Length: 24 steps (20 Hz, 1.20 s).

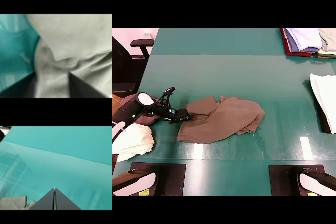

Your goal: Fold the shirts.

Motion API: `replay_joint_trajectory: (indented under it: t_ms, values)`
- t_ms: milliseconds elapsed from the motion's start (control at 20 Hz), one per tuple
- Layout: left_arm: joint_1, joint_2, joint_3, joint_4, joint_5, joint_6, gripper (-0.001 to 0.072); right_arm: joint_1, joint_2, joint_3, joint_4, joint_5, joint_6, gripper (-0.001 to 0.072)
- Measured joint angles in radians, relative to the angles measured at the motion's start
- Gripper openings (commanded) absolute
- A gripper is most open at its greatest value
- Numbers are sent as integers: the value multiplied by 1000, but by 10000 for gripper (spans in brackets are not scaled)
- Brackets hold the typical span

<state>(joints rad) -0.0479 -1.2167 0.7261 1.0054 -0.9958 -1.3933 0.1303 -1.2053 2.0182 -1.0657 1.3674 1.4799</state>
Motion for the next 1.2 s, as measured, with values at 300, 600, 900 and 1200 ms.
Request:
replay_joint_trajectory:
  t_ms: [300, 600, 900, 1200]
  values:
    - [-2, 10, 148, -4, -55, 4, 31, -46, 23, -95, -5, 103, 0, 15]
    - [-2, 18, 351, 8, -90, 5, 31, -113, 117, -654, -3, 116, 0, 514]
    - [-2, 18, 396, 13, -96, 6, 31, -38, 49, -1102, 156, -87, -63, 512]
    - [-2, 18, 402, 13, -97, 6, 31, 109, -153, -1060, 236, -218, -95, 221]
